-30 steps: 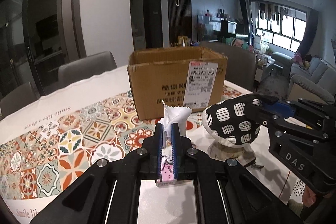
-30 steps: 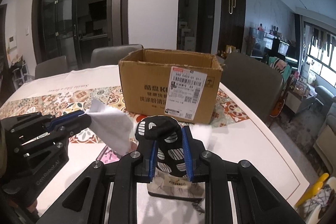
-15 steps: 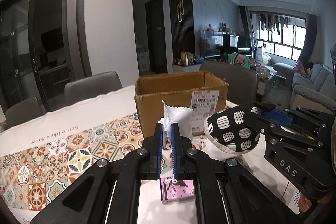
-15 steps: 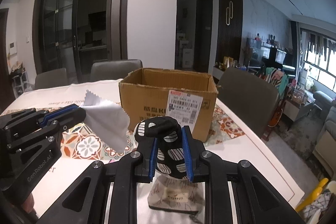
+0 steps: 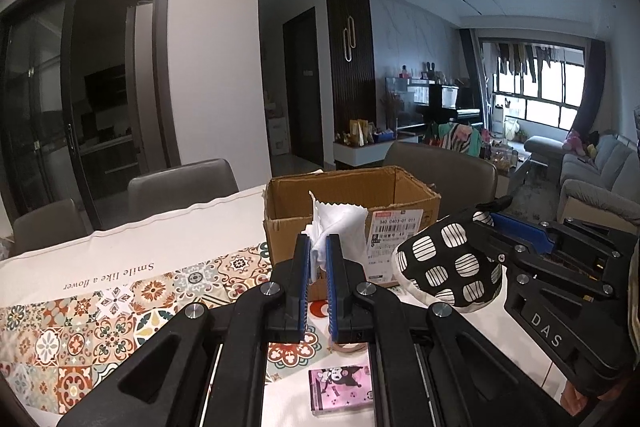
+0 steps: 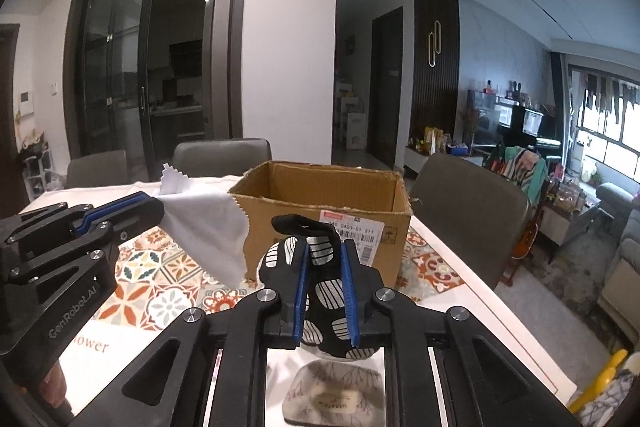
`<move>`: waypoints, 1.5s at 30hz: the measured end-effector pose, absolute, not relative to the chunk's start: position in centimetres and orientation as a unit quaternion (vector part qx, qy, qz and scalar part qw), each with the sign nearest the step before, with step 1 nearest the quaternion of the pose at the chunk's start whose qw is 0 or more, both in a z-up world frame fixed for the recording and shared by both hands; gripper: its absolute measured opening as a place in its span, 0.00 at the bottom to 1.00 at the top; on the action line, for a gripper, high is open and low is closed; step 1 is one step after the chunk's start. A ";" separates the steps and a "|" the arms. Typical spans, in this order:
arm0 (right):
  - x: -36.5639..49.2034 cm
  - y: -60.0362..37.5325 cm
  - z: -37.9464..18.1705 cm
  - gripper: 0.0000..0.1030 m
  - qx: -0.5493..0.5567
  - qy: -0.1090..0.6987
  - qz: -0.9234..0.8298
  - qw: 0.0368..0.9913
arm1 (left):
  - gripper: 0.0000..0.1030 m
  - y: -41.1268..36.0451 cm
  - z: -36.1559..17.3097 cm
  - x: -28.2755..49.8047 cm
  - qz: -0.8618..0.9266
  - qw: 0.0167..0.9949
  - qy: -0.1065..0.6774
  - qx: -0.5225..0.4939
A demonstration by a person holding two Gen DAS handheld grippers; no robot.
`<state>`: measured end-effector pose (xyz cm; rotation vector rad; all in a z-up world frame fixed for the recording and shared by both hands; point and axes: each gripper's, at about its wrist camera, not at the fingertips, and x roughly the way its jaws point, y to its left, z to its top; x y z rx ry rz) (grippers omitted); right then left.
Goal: Organize soft objects
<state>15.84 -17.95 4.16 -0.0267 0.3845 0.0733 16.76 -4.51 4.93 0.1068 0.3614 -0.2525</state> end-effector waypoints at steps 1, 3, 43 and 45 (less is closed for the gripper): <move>15.9 -18.0 4.2 0.17 -0.013 0.190 0.036 0.981 | 0.09 -4.6 5.1 16.9 -0.124 0.975 0.178 0.053; 15.9 -18.0 4.4 0.17 -0.011 0.186 0.032 0.982 | 0.09 -4.6 5.2 17.1 -0.124 0.975 0.176 0.052; 25.6 -19.5 8.6 0.17 -0.008 0.117 0.007 0.993 | 0.09 -6.8 8.5 27.0 -0.129 0.983 0.119 0.057; 26.4 -19.6 8.4 0.17 -0.008 0.121 0.006 0.993 | 0.09 -6.8 8.3 27.6 -0.127 0.983 0.119 0.059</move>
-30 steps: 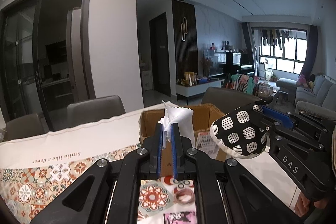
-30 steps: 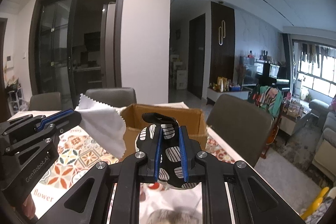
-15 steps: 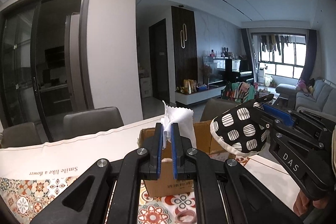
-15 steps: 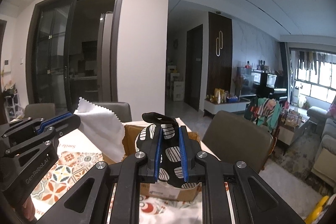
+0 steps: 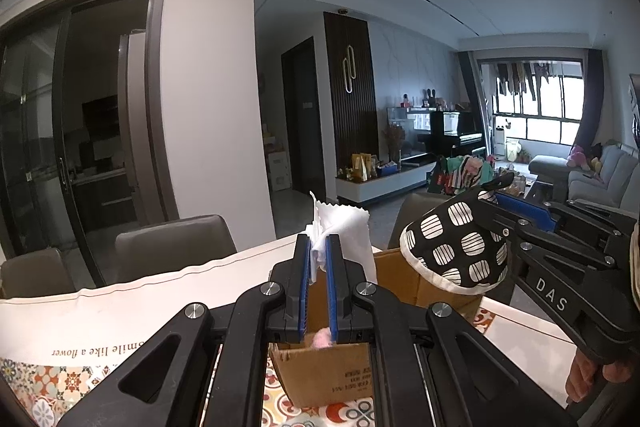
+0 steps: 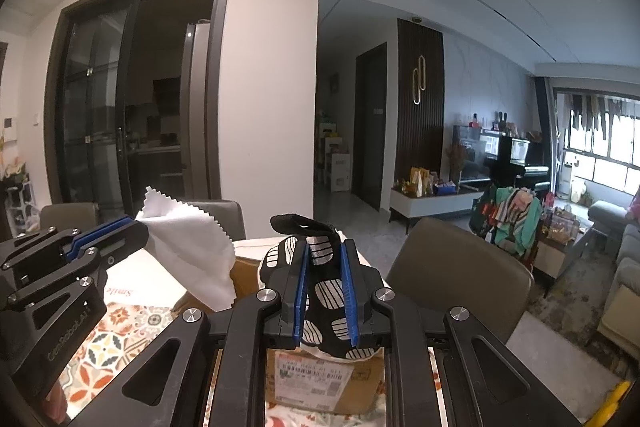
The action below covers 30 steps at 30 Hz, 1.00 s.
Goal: Organize soft objects
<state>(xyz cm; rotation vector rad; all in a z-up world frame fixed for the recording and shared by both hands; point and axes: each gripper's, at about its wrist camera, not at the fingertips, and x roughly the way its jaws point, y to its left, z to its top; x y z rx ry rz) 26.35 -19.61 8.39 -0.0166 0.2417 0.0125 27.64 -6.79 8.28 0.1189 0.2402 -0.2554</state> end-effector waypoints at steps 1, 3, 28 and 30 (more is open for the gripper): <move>26.9 -19.7 8.3 0.17 -0.008 0.125 0.006 0.992 | 0.09 -6.9 8.1 28.1 -0.127 0.983 0.122 0.060; 27.6 -19.9 8.0 0.17 -0.009 0.130 0.007 0.991 | 0.09 -7.0 8.0 29.0 -0.127 0.982 0.126 0.059; 36.7 -20.8 3.7 0.17 -0.005 0.265 0.021 0.964 | 0.09 -8.9 2.9 35.1 -0.152 0.953 0.254 0.059; 36.8 -20.9 3.2 0.17 -0.004 0.276 0.024 0.961 | 0.10 -9.1 2.5 35.2 -0.152 0.951 0.260 0.065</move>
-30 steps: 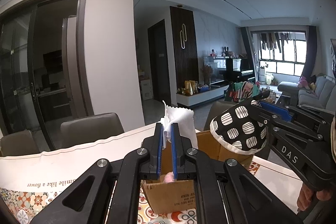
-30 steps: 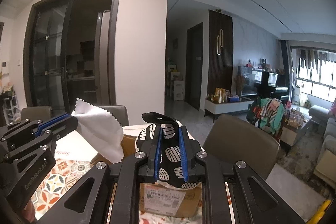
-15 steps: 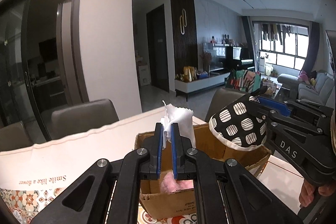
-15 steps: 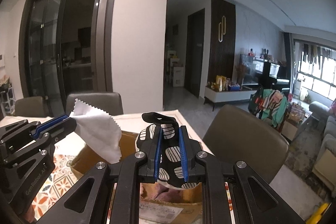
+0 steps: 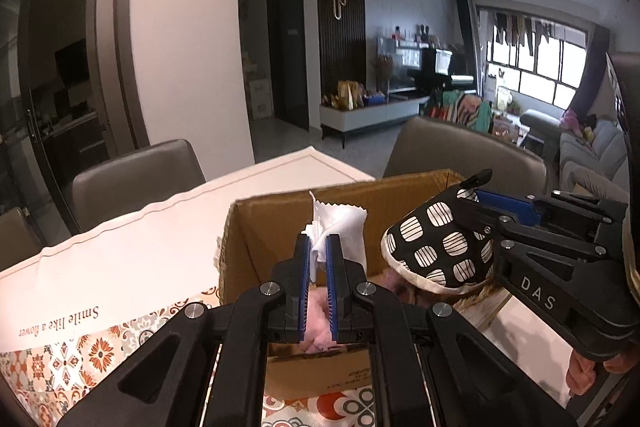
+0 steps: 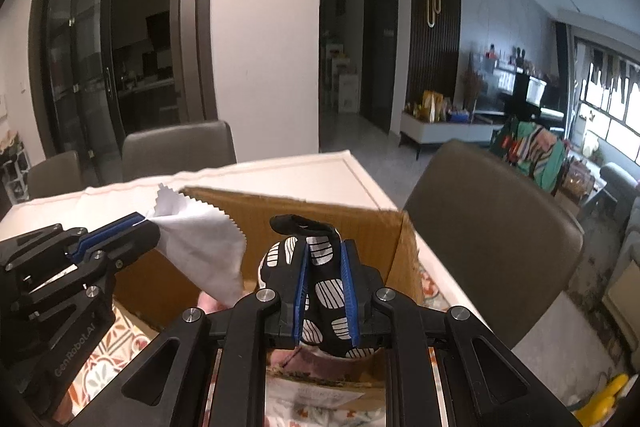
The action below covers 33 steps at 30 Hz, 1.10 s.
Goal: Organize soft objects
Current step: 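Open both tools to drop the dotted cap and pink package into the box, then move both tools back to the table toward the pouch and tissue package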
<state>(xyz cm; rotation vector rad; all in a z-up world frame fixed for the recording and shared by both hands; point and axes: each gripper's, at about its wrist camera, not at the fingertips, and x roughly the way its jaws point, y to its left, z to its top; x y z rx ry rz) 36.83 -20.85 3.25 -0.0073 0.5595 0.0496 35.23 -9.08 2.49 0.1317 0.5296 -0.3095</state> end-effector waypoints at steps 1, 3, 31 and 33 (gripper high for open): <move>36.9 -20.9 3.1 0.18 -0.003 0.281 0.025 0.959 | 0.10 -9.2 2.3 35.2 -0.154 0.950 0.265 0.066; 37.1 -21.0 2.6 0.19 -0.001 0.293 0.028 0.956 | 0.11 -9.2 2.2 35.2 -0.155 0.948 0.270 0.067; 30.1 -20.7 6.0 0.43 0.014 0.261 0.011 0.965 | 0.48 -6.6 6.1 28.4 -0.117 0.964 0.229 0.074; 29.1 -20.5 6.3 0.44 0.014 0.254 0.013 0.967 | 0.48 -6.4 6.4 27.7 -0.117 0.964 0.226 0.072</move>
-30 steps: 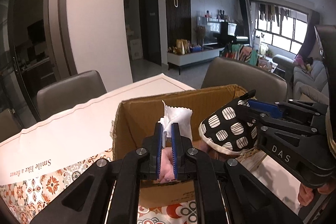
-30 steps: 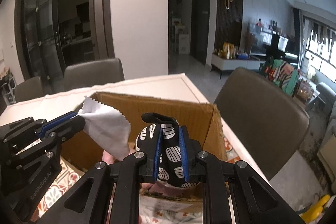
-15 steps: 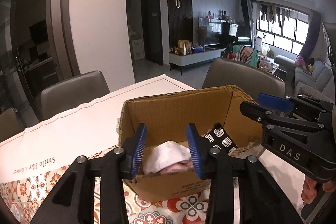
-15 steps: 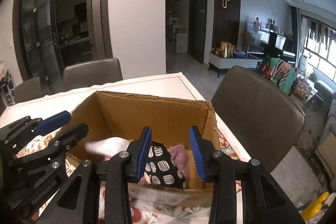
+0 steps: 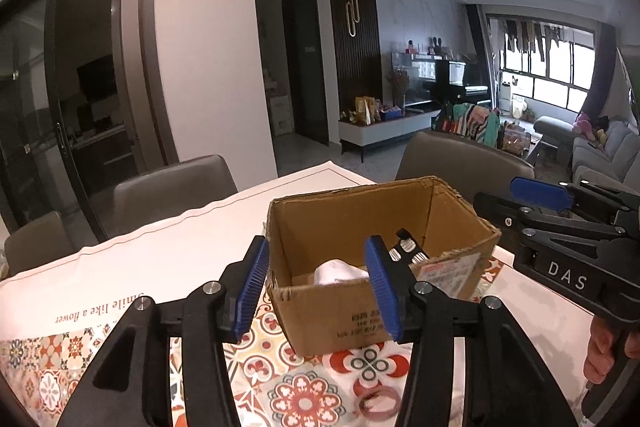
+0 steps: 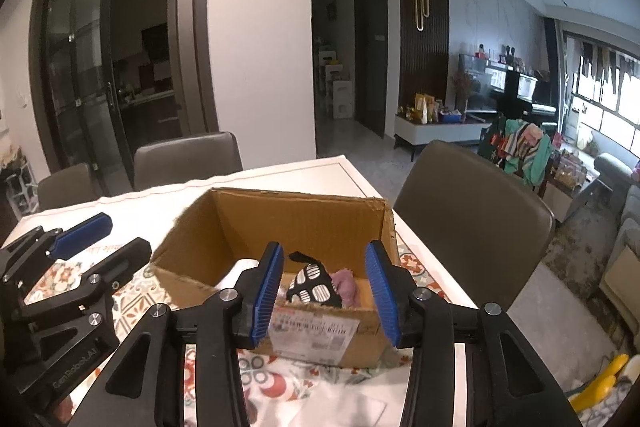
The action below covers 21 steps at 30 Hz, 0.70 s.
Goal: Organize soft objects
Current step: 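Move both tools back to the table toward the pouch and tissue package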
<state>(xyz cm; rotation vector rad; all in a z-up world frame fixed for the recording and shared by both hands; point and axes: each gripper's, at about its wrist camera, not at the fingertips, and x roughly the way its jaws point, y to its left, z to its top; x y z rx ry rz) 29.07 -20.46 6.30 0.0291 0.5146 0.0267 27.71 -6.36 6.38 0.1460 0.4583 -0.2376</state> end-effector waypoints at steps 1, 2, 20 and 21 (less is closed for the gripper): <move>28.5 -20.4 6.5 0.49 0.016 0.251 0.012 0.968 | 0.48 -6.2 6.5 27.1 -0.116 0.965 0.224 0.071; 27.9 -20.5 6.6 0.52 0.019 0.248 0.009 0.969 | 0.48 -6.0 6.5 26.7 -0.114 0.966 0.222 0.071; 20.9 -20.6 6.3 0.66 0.045 0.239 0.003 0.970 | 0.66 -4.9 5.8 20.0 -0.096 0.968 0.224 0.062; 20.6 -20.6 6.2 0.67 0.047 0.241 0.002 0.969 | 0.66 -4.9 5.6 19.7 -0.096 0.967 0.226 0.063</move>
